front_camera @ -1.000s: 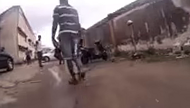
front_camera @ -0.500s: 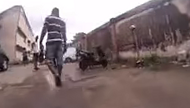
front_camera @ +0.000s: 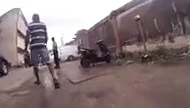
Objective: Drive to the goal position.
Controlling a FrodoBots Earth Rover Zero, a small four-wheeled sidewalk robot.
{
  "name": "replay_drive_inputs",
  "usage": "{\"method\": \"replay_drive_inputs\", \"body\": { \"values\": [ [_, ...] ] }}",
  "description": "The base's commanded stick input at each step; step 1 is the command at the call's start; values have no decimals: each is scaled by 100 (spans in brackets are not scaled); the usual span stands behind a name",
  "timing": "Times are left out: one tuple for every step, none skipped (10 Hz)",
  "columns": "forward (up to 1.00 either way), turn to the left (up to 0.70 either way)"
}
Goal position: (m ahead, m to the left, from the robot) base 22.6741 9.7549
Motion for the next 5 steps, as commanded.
{"method": "replay_drive_inputs", "body": {
  "values": [
    [85,0],
    [85,0],
    [85,8],
    [85,23],
    [85,34]
  ]
}}
